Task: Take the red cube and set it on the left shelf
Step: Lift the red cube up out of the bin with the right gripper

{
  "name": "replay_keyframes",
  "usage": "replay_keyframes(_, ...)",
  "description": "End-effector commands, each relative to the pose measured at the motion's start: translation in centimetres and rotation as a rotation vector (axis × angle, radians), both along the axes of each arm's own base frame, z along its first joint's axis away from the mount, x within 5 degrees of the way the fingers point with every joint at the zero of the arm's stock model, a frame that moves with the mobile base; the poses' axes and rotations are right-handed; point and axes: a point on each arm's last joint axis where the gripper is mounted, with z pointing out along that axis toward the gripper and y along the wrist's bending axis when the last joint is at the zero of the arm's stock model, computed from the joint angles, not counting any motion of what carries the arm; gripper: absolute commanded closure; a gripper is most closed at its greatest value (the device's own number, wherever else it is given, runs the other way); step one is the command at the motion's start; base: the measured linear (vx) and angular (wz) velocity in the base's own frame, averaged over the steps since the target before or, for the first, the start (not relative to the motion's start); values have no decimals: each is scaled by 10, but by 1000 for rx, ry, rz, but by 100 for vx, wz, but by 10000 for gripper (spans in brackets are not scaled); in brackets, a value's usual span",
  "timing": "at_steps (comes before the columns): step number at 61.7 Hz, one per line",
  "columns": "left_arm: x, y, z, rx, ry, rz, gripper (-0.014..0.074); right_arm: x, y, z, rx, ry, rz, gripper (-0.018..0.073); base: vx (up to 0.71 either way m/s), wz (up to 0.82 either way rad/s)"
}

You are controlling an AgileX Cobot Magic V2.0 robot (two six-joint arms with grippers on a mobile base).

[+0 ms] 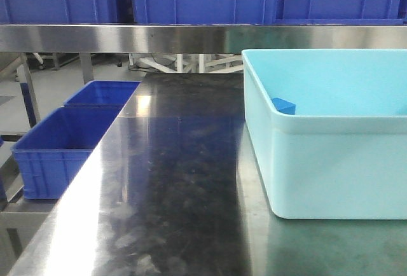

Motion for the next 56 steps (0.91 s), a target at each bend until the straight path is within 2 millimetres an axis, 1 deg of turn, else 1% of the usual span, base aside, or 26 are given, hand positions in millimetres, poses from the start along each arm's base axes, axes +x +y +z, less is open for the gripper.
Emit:
replay_keyframes(1, 1, 0, 0, -5, -62, -4, 491, -3, 0, 16, -7, -127, 2, 500, 0, 0)
replay_keyframes(11, 1, 0, 0, -5, -62, -4, 491, -3, 0, 15, -7, -119, 1, 500, -2, -11)
replay_keyframes(56, 1, 0, 0, -5, -62, -4, 491, -3, 0, 15, -7, -119, 1, 500, 0, 2)
